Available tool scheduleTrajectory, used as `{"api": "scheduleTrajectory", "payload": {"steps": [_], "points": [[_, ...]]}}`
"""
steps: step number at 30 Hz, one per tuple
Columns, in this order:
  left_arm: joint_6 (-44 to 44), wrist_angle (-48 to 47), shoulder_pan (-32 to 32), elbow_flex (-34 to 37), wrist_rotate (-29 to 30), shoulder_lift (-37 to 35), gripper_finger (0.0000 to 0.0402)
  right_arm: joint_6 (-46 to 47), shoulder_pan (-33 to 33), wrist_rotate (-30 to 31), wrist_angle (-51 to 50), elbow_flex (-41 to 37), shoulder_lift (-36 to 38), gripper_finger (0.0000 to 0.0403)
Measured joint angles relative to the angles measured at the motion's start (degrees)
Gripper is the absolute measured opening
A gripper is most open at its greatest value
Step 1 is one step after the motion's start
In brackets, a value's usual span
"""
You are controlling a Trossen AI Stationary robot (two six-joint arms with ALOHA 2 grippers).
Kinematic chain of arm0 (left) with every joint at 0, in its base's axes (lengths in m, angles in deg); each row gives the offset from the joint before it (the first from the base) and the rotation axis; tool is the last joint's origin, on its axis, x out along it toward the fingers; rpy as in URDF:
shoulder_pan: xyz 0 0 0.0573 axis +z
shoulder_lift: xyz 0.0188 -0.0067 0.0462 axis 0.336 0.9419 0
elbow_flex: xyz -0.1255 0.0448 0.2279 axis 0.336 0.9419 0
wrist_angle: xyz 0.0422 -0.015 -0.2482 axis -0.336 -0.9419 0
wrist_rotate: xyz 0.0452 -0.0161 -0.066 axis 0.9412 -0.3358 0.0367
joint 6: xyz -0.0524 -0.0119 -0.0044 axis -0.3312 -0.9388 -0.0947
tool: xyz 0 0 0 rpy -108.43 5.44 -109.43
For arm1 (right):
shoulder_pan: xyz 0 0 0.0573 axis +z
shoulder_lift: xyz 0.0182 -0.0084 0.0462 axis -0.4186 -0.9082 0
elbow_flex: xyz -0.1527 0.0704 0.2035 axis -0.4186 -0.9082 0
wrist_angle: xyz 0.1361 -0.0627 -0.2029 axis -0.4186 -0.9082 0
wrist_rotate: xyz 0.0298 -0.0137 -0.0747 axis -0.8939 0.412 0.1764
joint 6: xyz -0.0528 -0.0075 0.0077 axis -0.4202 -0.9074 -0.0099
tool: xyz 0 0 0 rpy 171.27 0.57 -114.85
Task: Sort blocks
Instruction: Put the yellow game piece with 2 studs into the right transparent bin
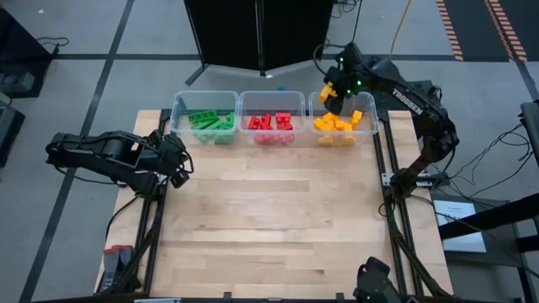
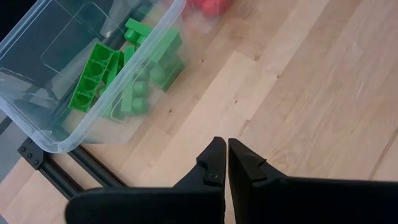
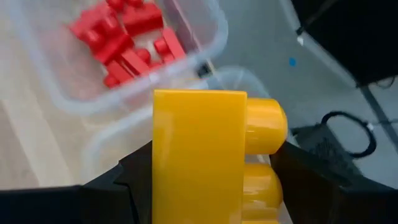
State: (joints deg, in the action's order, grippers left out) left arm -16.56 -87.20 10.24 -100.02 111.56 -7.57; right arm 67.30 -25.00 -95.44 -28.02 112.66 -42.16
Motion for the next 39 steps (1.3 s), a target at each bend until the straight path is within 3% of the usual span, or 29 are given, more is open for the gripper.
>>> {"api": "scheduleTrajectory", "payload": {"steps": [7, 14, 19, 25, 31, 39], "points": [[0.0, 0.0, 0.0, 0.0, 0.0, 0.0, 0.0, 3.1, -2.9, 0.1, 8.9, -13.3, 3.2, 0.0249], [0.0, 0.0, 0.0, 0.0, 0.0, 0.0, 0.0, 4.6, -4.5, 0.1, 12.8, -19.8, 3.3, 0.0249], [0.0, 0.0, 0.0, 0.0, 0.0, 0.0, 0.0, 5.9, -5.7, 0.6, 14.6, -22.6, 3.3, 0.0249], [0.0, 0.0, 0.0, 0.0, 0.0, 0.0, 0.0, 7.9, -6.2, 7.3, 14.5, -26.0, 3.3, 0.0253], [0.0, 0.0, 0.0, 0.0, 0.0, 0.0, 0.0, 8.9, -6.2, 7.5, 14.4, -26.9, 3.2, 0.0286], [0.0, 0.0, 0.0, 0.0, 0.0, 0.0, 0.0, 9.7, -6.1, 7.2, 14.4, -26.9, 3.2, 0.0287]]}}
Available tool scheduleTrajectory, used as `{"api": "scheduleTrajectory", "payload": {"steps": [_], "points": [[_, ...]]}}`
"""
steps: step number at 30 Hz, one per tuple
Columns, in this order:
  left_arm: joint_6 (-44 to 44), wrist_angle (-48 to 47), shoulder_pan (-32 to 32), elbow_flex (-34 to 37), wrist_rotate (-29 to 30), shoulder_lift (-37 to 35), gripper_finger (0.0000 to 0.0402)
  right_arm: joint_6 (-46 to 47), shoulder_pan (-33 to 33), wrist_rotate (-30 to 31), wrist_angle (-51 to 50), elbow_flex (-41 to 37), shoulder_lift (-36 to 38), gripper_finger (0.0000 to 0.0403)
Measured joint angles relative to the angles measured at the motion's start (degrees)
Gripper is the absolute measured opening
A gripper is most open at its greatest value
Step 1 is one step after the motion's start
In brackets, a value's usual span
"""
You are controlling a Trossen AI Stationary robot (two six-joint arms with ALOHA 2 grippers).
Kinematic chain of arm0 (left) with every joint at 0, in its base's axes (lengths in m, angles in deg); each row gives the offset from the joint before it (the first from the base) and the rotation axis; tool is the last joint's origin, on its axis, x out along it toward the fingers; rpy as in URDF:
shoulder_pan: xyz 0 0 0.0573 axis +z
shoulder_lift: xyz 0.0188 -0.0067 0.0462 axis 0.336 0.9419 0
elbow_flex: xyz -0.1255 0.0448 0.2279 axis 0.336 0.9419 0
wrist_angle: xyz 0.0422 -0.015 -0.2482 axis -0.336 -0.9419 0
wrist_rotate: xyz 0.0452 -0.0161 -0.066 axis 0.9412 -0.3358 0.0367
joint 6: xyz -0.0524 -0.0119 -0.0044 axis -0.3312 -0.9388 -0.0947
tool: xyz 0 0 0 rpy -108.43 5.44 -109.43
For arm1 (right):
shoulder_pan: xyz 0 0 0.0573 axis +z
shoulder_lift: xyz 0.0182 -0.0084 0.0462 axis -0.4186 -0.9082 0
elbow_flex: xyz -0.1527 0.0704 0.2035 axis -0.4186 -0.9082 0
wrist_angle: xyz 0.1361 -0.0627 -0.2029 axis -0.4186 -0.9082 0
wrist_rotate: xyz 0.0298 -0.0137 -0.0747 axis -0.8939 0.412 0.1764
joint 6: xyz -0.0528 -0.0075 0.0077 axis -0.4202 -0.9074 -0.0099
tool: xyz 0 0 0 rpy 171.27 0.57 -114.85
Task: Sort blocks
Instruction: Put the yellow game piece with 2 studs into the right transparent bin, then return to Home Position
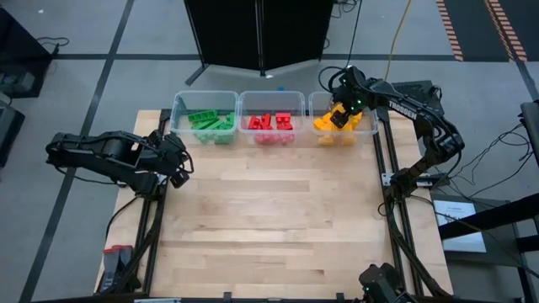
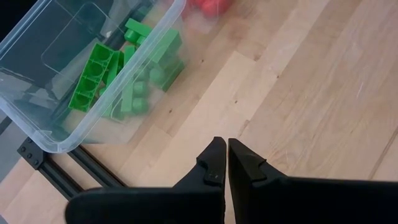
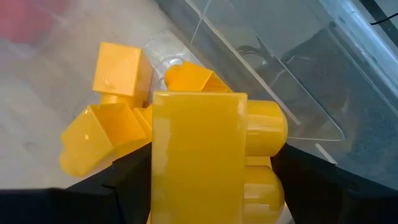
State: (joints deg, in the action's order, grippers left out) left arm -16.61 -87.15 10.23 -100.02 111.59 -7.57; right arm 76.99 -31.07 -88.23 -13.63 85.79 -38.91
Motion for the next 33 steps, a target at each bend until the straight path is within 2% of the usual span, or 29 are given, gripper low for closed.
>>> {"api": "scheduleTrajectory", "payload": {"steps": [6, 19, 25, 30, 33], "points": [[0.0, 0.0, 0.0, 0.0, 0.0, 0.0, 0.0, 0.0, 0.0, 0.0, -0.6, 0.0, 0.0, 0.0292], [0.0, 0.1, 0.0, 0.0, 0.6, 0.0, 0.0, -0.1, 0.5, -0.3, -4.3, 1.3, 0.0, 0.0339], [0.0, 0.6, 0.0, 0.0, 6.3, 0.0, 0.0, -1.1, 3.0, -6.4, -6.1, 12.3, 3.4, 0.034], [0.7, 3.1, 0.0, -0.8, 9.8, -0.1, 0.0, -2.8, 4.6, -11.4, -5.9, 23.0, 10.9, 0.034], [4.5, 8.0, 0.0, -1.5, 10.1, -1.2, 0.0, -3.0, 4.6, -14.2, -5.9, 27.5, 16.6, 0.034]]}}
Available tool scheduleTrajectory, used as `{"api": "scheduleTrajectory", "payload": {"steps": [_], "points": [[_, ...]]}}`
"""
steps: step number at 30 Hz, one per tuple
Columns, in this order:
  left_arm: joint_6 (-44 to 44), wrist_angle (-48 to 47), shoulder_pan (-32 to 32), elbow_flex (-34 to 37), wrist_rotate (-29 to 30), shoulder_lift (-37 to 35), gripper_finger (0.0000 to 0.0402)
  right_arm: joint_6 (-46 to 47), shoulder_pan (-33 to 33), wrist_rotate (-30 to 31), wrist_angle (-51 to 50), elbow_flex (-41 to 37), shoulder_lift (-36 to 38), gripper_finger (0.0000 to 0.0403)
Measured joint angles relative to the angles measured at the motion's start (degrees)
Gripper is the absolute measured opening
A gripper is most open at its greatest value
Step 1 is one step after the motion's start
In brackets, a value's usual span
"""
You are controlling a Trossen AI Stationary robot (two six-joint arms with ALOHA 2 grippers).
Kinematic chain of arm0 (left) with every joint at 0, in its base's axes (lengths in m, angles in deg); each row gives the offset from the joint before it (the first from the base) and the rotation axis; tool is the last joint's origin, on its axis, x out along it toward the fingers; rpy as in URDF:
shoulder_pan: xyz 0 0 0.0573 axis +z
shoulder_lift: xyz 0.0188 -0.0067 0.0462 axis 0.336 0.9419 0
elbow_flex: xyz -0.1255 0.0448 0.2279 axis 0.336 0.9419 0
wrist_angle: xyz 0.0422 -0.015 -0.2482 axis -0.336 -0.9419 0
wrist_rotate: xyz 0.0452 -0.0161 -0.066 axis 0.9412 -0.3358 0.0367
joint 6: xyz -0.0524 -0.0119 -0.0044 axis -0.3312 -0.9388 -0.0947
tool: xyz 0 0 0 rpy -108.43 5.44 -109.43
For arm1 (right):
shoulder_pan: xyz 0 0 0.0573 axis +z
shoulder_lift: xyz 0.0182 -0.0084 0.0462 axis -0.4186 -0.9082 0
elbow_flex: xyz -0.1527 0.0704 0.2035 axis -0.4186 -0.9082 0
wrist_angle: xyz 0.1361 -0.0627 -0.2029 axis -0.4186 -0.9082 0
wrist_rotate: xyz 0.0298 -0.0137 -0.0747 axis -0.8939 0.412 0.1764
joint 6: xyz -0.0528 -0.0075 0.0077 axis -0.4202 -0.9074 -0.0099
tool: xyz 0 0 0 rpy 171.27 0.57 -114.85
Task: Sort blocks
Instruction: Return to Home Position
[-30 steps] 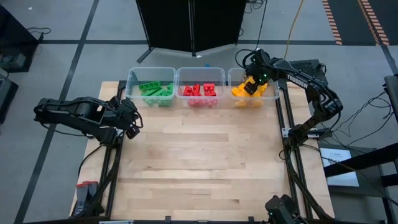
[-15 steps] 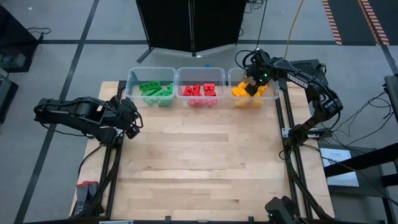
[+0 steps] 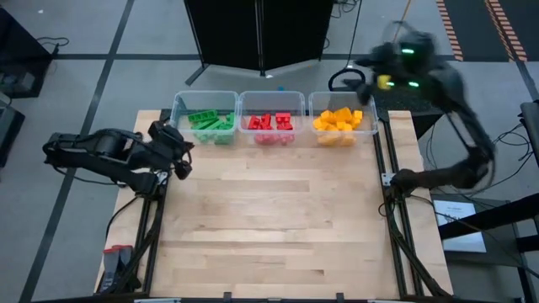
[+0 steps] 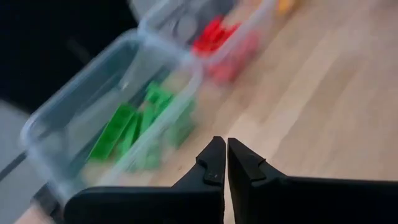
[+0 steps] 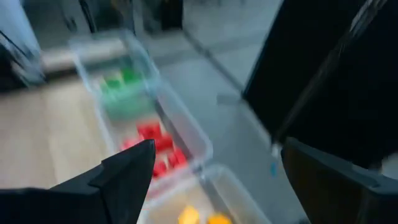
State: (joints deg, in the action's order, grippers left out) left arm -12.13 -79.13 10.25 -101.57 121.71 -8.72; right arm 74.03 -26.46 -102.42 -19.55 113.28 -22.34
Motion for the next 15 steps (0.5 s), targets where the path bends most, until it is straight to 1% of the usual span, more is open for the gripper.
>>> {"api": "scheduleTrajectory", "payload": {"steps": [5, 8, 9, 11, 15], "points": [[10.0, 14.4, 0.0, -0.2, -1.9, -4.7, 0.0, 2.5, 0.0, -5.9, -0.2, 1.3, 11.3, 0.034], [14.6, 21.2, 0.0, -0.2, -3.9, -8.5, 0.0, 5.4, 0.0, -10.8, -1.4, -0.3, 17.6, 0.034], [15.3, 22.7, 0.0, -0.2, -4.3, -10.0, 0.0, 6.3, 0.0, -12.4, -1.4, -1.6, 19.6, 0.034], [16.3, 24.2, 0.0, -0.2, -4.7, -12.9, 0.0, 9.0, 0.0, -13.3, 0.1, -5.3, 23.7, 0.034], [16.6, 25.2, 0.0, -0.4, -7.2, -17.9, 0.0, 16.8, 0.1, -15.4, 7.8, -17.9, 31.1, 0.0339]]}}
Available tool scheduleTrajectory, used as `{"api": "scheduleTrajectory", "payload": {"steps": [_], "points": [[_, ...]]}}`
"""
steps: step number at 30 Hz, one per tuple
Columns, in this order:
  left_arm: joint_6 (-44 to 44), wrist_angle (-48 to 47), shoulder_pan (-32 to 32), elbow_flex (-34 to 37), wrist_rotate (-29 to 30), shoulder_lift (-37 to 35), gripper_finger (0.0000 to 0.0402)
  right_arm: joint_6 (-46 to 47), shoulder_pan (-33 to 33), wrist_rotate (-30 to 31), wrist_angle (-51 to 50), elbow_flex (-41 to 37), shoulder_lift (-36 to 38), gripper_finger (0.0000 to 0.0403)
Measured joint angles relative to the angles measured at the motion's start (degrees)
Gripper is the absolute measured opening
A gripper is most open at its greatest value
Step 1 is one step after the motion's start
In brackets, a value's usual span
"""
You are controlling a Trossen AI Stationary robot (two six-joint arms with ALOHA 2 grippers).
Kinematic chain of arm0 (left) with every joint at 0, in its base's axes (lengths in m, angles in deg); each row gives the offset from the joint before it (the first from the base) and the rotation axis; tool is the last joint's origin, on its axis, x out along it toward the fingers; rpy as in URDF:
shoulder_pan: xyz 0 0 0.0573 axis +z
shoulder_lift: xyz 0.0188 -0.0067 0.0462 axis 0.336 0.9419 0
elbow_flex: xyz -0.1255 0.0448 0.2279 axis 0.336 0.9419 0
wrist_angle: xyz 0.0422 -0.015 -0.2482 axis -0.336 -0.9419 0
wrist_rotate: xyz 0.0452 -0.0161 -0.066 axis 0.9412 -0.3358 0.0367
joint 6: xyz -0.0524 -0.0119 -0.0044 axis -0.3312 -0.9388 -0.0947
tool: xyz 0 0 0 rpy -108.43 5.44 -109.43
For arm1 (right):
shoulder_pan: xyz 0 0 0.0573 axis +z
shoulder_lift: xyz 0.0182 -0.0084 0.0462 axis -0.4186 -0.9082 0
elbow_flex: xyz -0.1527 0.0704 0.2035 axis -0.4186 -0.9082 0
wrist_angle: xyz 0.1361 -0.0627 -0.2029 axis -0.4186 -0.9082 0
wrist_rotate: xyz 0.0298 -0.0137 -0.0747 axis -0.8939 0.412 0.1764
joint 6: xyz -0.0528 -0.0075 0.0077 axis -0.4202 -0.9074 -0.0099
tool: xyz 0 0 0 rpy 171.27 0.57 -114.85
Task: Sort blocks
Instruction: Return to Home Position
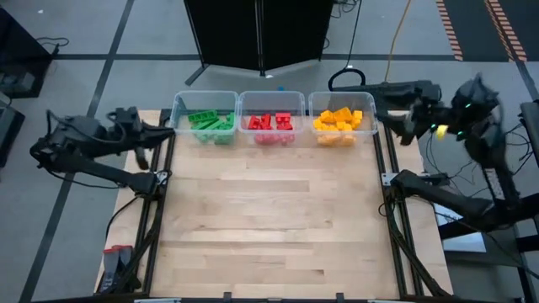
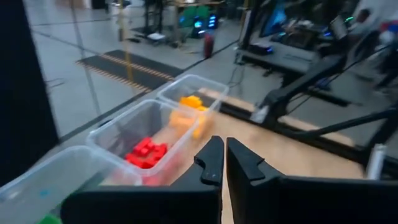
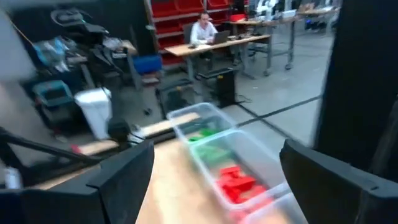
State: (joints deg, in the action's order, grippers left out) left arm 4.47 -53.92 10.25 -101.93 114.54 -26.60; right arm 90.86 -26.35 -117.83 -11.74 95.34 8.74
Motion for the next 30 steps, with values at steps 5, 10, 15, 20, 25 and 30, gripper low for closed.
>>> {"api": "scheduleTrajectory", "payload": {"steps": [5, 10, 15, 20, 25, 30], "points": [[0.0, 0.0, 0.0, 1.2, -4.5, -4.0, 0.0, 12.3, 2.0, -5.0, 13.1, -18.3, 8.5, 0.0339], [0.4, -0.1, 0.0, 3.4, -7.4, -5.5, 0.0, 24.0, 6.4, -4.9, 27.0, -33.6, 15.8, 0.0339], [0.4, 2.4, 0.0, 8.5, -12.0, -5.8, 0.0, 34.8, 14.3, -3.5, 45.7, -45.3, 22.4, 0.0339], [1.9, 9.5, 0.0, 13.5, -16.1, -6.2, 0.0, 37.4, 25.9, 5.0, 56.3, -53.9, 26.0, 0.0338], [1.9, 12.0, 0.0, 16.2, -16.4, -7.3, 0.0, 34.1, 38.0, 14.1, 58.6, -56.7, 25.6, 0.0338], [2.2, 12.0, 0.0, 18.4, -16.4, -9.4, 0.0, 29.6, 50.3, 21.2, 60.1, -57.0, 22.7, 0.0338]]}}
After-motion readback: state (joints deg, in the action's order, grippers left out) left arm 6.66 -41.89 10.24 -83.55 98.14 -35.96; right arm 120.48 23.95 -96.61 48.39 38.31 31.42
